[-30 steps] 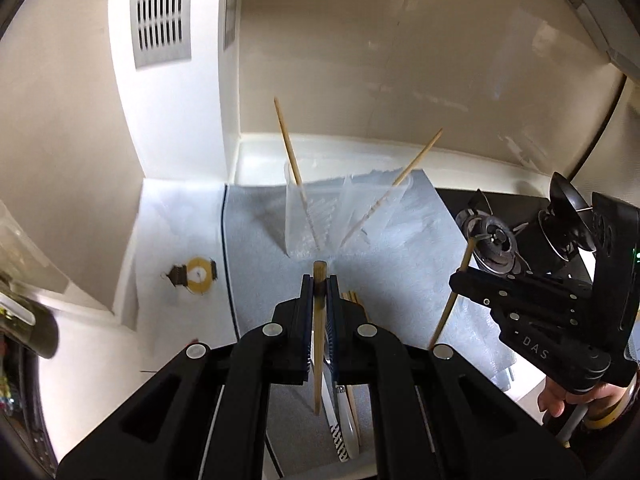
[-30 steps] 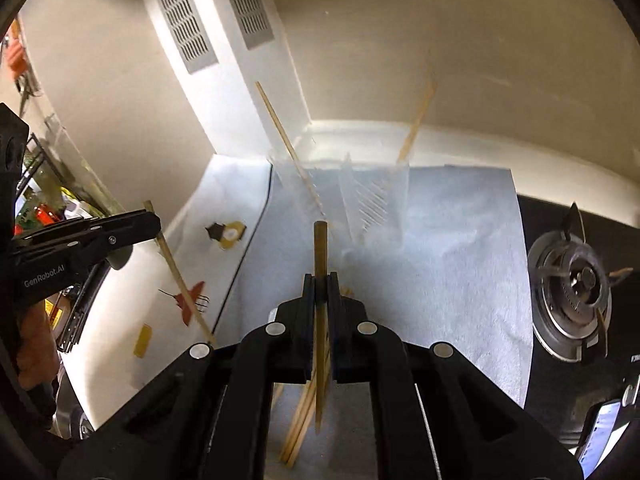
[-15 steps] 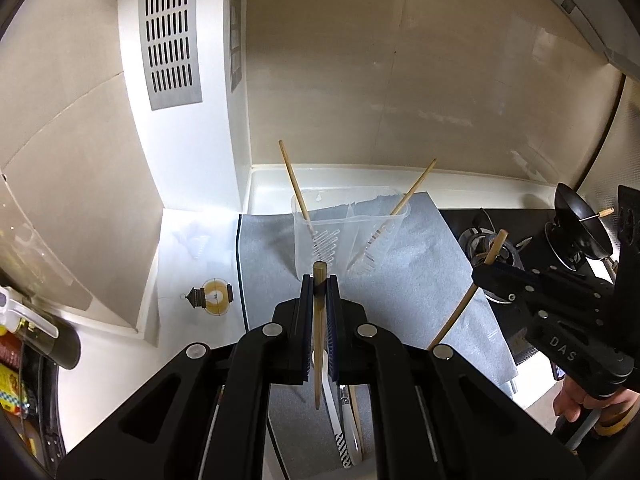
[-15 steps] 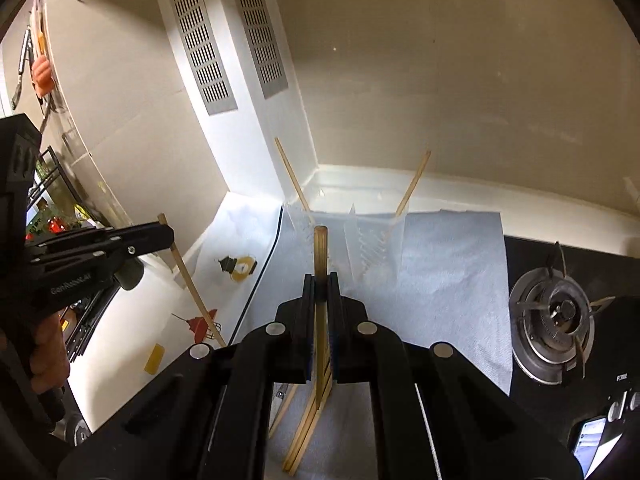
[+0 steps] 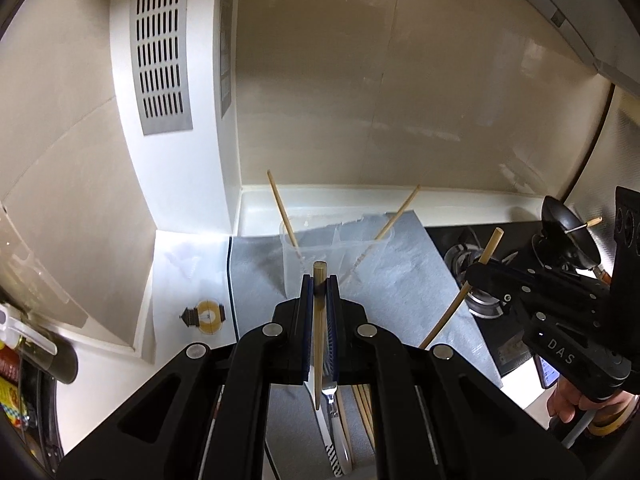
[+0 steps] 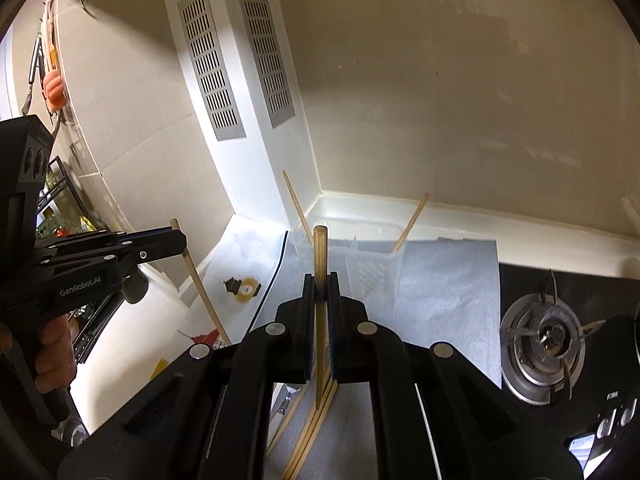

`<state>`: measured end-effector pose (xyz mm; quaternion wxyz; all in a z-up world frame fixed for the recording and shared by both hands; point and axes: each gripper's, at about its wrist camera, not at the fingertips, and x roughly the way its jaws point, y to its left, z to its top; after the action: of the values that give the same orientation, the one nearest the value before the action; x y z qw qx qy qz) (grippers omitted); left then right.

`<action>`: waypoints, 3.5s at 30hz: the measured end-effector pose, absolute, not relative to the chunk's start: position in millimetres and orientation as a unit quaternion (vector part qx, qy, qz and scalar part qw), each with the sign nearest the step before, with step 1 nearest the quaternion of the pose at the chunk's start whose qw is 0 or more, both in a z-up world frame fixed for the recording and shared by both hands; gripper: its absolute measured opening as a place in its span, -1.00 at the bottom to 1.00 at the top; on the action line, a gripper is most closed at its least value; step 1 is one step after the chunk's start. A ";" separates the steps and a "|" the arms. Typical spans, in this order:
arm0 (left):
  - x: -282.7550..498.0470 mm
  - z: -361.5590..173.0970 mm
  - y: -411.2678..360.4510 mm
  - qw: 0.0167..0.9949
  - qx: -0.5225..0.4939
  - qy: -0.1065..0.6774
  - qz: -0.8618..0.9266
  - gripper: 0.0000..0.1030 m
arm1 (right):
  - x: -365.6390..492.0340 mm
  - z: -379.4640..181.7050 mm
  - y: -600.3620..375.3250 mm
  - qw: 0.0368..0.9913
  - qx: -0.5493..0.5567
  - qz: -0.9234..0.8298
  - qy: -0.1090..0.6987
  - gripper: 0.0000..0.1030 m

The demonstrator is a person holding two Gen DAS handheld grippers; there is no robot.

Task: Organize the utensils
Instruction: 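Lift both held chopsticks and carry them above the clear holder, then drop the chopsticks into the clear holder by opening both tools, then move both open tools back over the spoon, fork and chopsticks on the mat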

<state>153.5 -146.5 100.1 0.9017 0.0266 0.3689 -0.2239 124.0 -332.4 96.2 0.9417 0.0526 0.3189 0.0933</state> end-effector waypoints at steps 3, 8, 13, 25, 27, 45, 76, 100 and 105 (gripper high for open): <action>158.3 114.8 -145.8 0.908 0.021 0.351 -0.229 -0.87 | 128.8 109.7 -333.6 0.947 0.049 0.092 0.303 -0.88; 167.0 141.7 -146.2 0.918 0.008 0.318 -0.238 -0.87 | 141.4 137.2 -334.4 0.958 0.040 0.088 0.270 -0.88; 178.8 167.8 -152.0 0.929 0.002 0.280 -0.244 -0.87 | 157.2 161.3 -333.2 0.969 0.024 0.072 0.235 -0.88; 221.2 182.6 -170.0 0.935 -0.009 0.249 -0.252 -0.87 | 201.9 174.0 -343.6 0.976 0.021 0.033 0.214 -0.88; 231.6 183.4 -171.4 0.936 -0.013 0.246 -0.253 -0.87 | 208.3 172.8 -343.7 0.976 0.019 0.030 0.214 -0.88; 295.0 110.3 -189.0 0.921 0.004 0.321 -0.219 -0.87 | 251.8 110.3 -349.4 0.963 0.040 0.013 0.268 -0.88; 203.6 -19.6 -123.1 0.855 0.066 0.510 -0.073 0.77 | 145.4 -17.2 -334.5 0.870 0.099 0.053 0.480 0.23; 158.4 -40.9 -134.3 0.825 0.074 0.553 -0.086 0.77 | 132.4 -35.7 -313.1 0.836 0.108 0.092 0.531 0.22; 158.8 -40.7 -134.4 0.826 0.072 0.553 -0.085 0.77 | 132.6 -35.7 -311.8 0.836 0.106 0.093 0.531 0.20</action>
<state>158.8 -134.4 -40.7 0.8256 0.0724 0.5531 -0.0847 132.6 -311.8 -35.7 0.8357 0.1062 0.5307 0.0932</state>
